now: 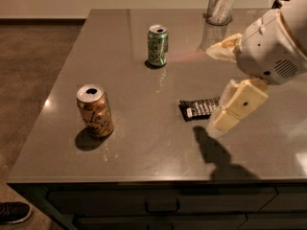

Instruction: Knock orange can over

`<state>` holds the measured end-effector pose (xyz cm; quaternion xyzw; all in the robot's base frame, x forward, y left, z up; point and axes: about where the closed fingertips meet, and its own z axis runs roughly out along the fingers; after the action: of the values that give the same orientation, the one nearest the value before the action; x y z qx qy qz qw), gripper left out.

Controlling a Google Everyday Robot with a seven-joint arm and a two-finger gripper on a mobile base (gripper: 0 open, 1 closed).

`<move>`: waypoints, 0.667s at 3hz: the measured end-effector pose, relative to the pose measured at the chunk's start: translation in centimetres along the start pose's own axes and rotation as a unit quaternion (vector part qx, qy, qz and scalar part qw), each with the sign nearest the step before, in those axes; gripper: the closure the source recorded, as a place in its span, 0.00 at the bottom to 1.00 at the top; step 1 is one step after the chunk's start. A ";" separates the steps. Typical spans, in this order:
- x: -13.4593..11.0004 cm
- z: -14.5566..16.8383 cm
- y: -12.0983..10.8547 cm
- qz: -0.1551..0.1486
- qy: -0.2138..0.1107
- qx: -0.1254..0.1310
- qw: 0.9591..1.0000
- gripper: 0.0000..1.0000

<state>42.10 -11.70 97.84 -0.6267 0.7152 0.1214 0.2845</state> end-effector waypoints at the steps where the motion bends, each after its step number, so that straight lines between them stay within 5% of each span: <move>1: -4.8 2.7 1.4 -0.003 -0.066 -0.003 0.998 0.00; 2: -9.2 6.2 1.5 -0.002 -0.103 -0.012 0.995 0.00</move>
Offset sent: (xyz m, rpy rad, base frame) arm 0.0320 0.1937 -0.0175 0.2795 0.0207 0.0801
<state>42.77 -0.52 97.66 -0.6157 0.6792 0.1935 0.3495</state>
